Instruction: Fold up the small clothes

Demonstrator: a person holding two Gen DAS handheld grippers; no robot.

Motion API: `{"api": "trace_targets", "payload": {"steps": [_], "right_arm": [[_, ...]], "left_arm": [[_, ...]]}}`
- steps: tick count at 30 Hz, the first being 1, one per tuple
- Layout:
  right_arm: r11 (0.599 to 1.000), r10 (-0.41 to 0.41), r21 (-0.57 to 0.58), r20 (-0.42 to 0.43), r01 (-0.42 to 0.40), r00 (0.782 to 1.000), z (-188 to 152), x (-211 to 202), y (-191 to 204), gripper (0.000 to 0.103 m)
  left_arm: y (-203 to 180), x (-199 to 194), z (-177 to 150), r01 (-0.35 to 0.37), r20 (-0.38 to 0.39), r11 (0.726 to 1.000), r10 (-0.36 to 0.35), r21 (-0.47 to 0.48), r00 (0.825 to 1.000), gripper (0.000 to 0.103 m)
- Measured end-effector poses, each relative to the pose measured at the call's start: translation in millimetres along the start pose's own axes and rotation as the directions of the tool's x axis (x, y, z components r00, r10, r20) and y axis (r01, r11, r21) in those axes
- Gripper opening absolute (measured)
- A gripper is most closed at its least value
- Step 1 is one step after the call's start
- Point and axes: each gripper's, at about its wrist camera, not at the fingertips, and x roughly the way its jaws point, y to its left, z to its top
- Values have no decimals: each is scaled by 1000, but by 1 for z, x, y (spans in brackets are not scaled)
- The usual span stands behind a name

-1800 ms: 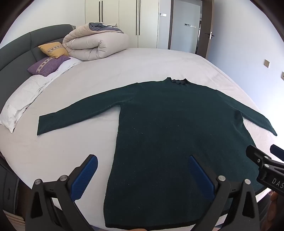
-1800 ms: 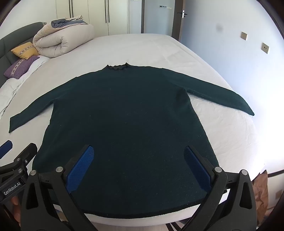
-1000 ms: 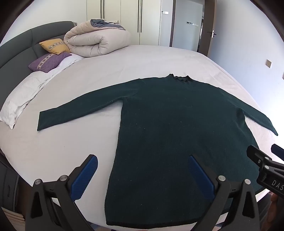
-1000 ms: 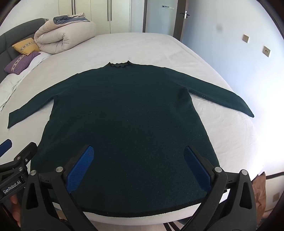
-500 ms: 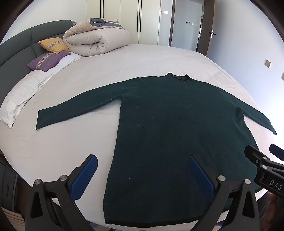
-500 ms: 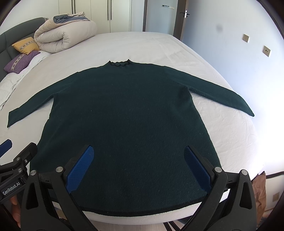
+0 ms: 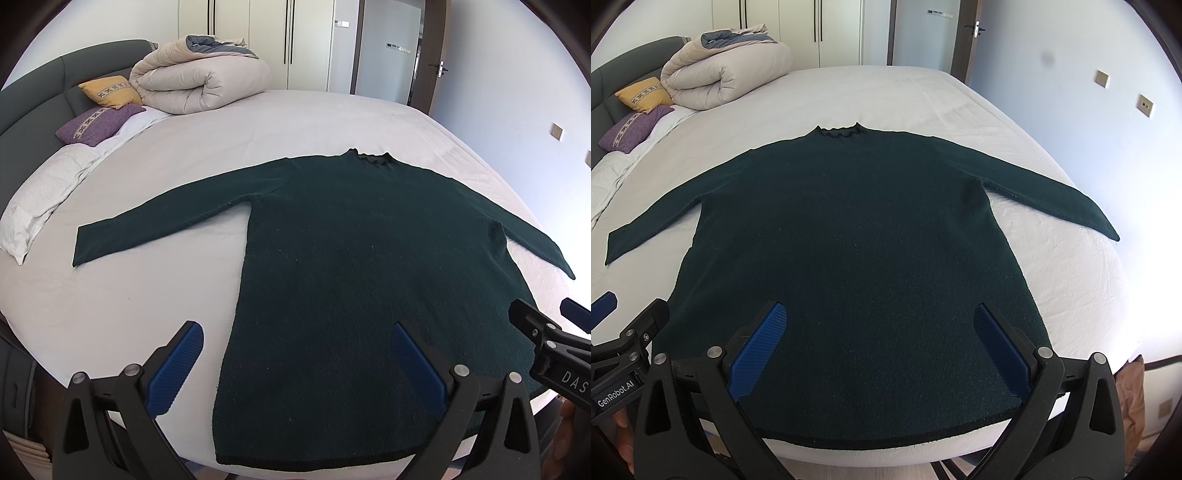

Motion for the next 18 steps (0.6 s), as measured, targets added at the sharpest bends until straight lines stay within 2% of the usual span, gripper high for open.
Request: {"api": "trace_targets", "payload": {"steps": [18], "right_arm": [[1000, -2, 0, -2, 2, 1000, -2, 1, 1, 103]], "left_arm": [[0, 0, 0, 1, -2, 1000, -1, -1, 1000, 103]]}}
